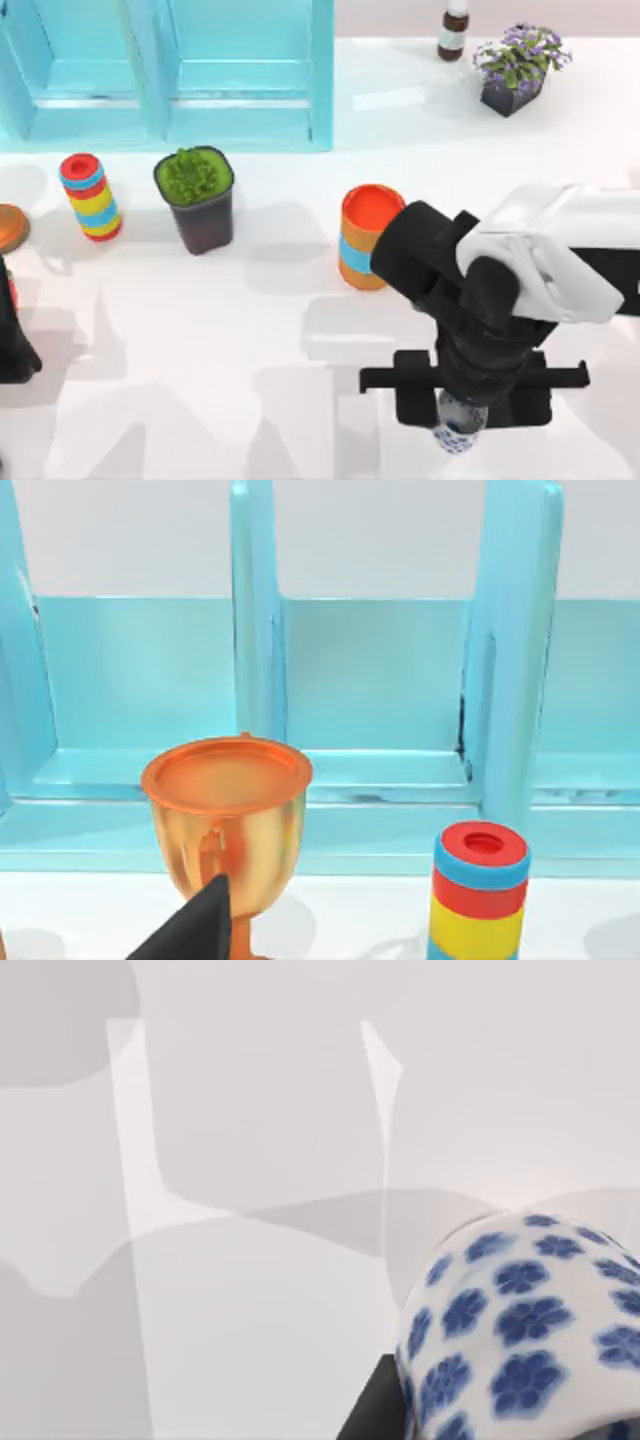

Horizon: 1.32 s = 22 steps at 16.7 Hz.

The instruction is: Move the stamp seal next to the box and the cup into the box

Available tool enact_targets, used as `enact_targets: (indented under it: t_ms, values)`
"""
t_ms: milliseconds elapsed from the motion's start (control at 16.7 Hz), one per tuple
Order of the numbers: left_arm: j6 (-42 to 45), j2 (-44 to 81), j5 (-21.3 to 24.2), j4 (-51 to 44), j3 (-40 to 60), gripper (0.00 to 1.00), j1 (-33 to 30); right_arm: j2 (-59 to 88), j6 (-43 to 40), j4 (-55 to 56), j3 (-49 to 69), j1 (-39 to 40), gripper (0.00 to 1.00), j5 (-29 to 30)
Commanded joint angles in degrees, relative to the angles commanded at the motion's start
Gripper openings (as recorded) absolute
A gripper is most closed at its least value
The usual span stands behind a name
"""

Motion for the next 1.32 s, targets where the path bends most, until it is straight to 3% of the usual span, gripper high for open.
enact_targets:
  t_ms: [120,180,780,1320]
  values:
    - [0.0,0.0,0.0,0.0,0.0,1.00,0.0,0.0,0.0,0.0,0.0,0.0,0.02,0.0]
    - [0.0,0.0,0.0,0.0,0.0,1.00,0.0,0.0,0.0,0.0,0.0,0.0,0.00,0.0]
    - [0.0,0.0,0.0,0.0,0.0,1.00,0.0,-1.0,-0.7,-0.9,0.2,-0.9,0.00,0.0]
    - [0.0,0.0,0.0,0.0,0.0,1.00,0.0,-19.0,-15.8,-21.8,2.7,-15.6,0.00,0.0]
